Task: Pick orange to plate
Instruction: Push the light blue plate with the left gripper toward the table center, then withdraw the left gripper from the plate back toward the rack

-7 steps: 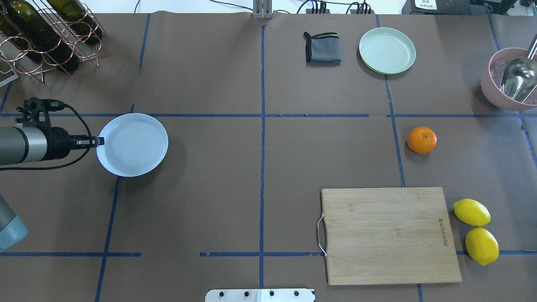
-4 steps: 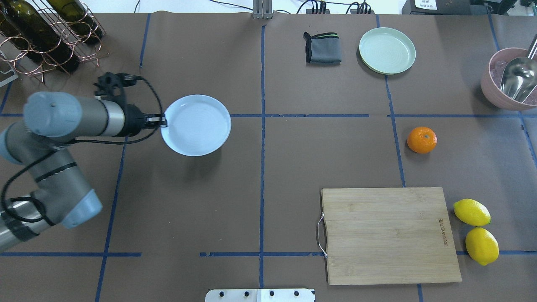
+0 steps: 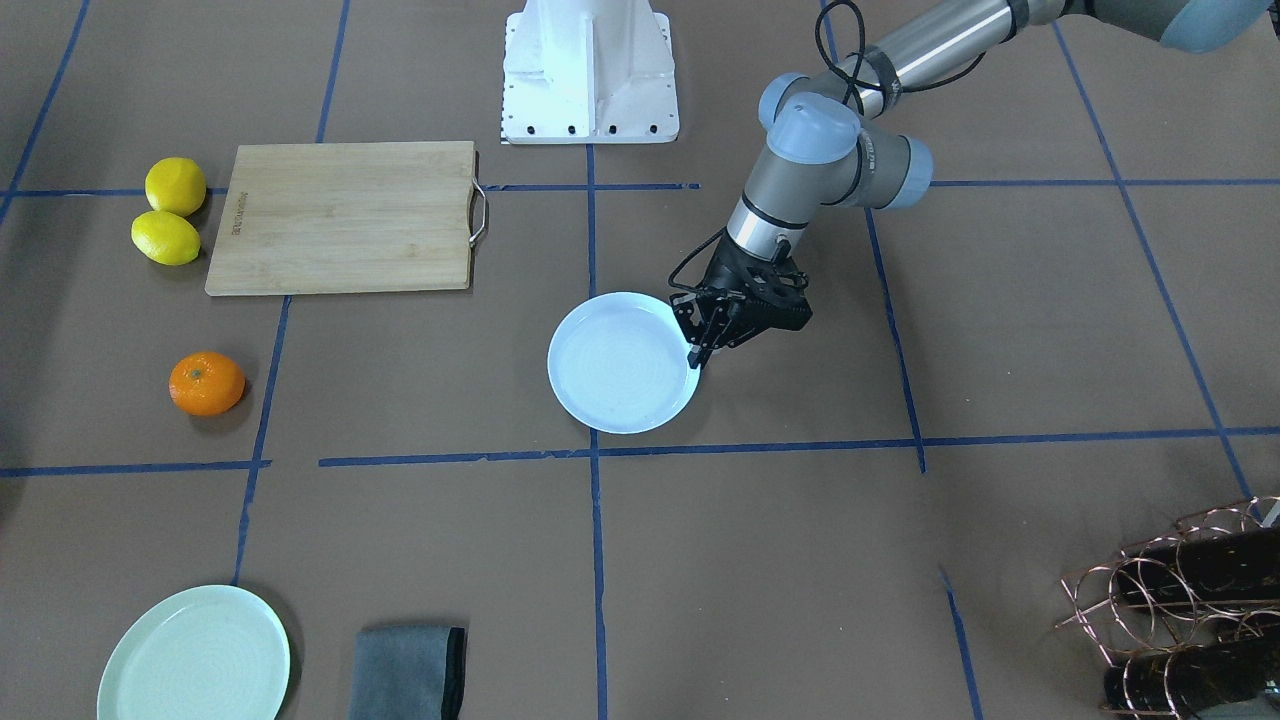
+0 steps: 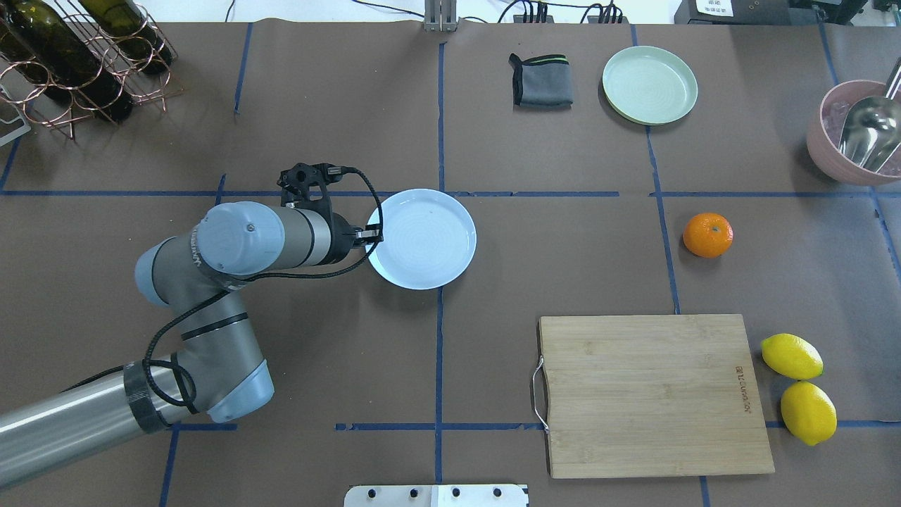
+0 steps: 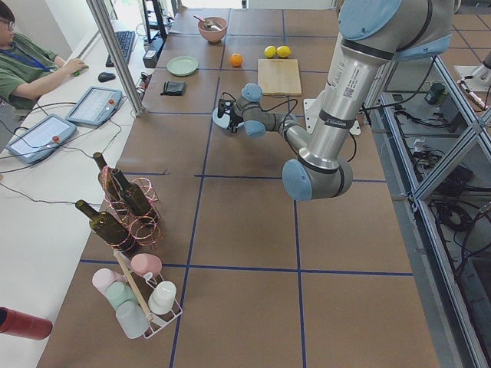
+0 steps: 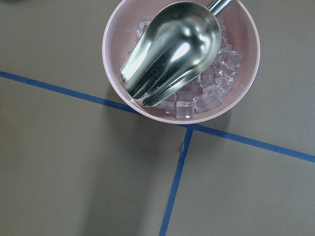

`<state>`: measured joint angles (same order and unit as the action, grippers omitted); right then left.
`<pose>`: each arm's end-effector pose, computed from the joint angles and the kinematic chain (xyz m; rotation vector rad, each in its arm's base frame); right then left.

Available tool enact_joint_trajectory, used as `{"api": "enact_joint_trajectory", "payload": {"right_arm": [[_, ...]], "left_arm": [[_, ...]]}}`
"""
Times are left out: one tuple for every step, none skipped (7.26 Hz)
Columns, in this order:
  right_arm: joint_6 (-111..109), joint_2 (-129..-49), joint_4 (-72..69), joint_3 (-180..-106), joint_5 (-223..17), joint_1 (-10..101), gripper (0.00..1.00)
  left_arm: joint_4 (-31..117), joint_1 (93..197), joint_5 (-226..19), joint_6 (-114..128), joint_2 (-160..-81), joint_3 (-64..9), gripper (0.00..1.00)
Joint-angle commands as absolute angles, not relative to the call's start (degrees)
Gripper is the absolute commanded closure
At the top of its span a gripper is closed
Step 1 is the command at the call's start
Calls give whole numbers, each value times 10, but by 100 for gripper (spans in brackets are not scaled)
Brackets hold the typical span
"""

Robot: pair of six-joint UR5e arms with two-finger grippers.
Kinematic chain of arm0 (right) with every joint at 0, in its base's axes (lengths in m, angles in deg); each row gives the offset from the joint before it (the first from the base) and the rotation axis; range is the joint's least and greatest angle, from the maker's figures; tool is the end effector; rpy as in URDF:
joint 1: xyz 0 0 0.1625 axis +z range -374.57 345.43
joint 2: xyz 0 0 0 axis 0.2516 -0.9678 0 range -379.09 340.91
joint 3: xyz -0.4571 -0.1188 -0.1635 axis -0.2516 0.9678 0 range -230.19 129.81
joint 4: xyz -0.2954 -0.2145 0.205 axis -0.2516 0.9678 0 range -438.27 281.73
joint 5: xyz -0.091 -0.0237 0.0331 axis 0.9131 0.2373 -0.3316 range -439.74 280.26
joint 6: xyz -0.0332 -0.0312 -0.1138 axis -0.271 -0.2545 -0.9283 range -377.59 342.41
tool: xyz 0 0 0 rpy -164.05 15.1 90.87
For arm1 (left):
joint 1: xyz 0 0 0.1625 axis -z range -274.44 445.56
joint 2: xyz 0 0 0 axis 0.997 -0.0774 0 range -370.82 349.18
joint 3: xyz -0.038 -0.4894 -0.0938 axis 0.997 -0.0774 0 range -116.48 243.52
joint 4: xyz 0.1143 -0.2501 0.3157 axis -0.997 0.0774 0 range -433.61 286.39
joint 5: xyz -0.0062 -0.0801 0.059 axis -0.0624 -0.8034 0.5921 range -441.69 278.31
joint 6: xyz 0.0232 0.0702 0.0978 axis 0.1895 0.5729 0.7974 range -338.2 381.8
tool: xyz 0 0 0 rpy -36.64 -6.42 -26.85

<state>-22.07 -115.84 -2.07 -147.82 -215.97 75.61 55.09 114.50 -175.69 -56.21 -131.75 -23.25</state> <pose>0.0462 -0.4559 0.7095 0.2749 -0.7926 -0.1742 0.6050 -0.4771 0.3643 0.3477 1.1094 -0.2214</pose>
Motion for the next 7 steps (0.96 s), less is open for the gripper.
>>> {"api": "enact_joint_trajectory", "payload": {"right_arm": [[-221, -1159, -21, -1478, -2160, 756, 0], [-221, -1159, -21, -1478, -2160, 756, 0], [-221, -1159, -21, -1477, -2160, 756, 0], [-220, -1159, -21, -1477, -2161, 756, 0], [-222, -1158, -21, -1481, -2168, 756, 0], [-221, -1158, -21, -1484, -2175, 756, 0], [-220, -1155, -22, -1494, -2197, 756, 0]], "left_arm": [[551, 1133, -1735, -569, -1336, -209, 100], [551, 1132, -1735, -569, -1337, -209, 86], [551, 1130, -1735, -568, -1339, -209, 52], [550, 1130, -1737, -560, -1339, -212, 1], [539, 1132, -1741, -541, -1335, -220, 0], [480, 1152, -1750, -474, -1333, -257, 0], [368, 1195, -1806, -403, -1315, -333, 0]]}}
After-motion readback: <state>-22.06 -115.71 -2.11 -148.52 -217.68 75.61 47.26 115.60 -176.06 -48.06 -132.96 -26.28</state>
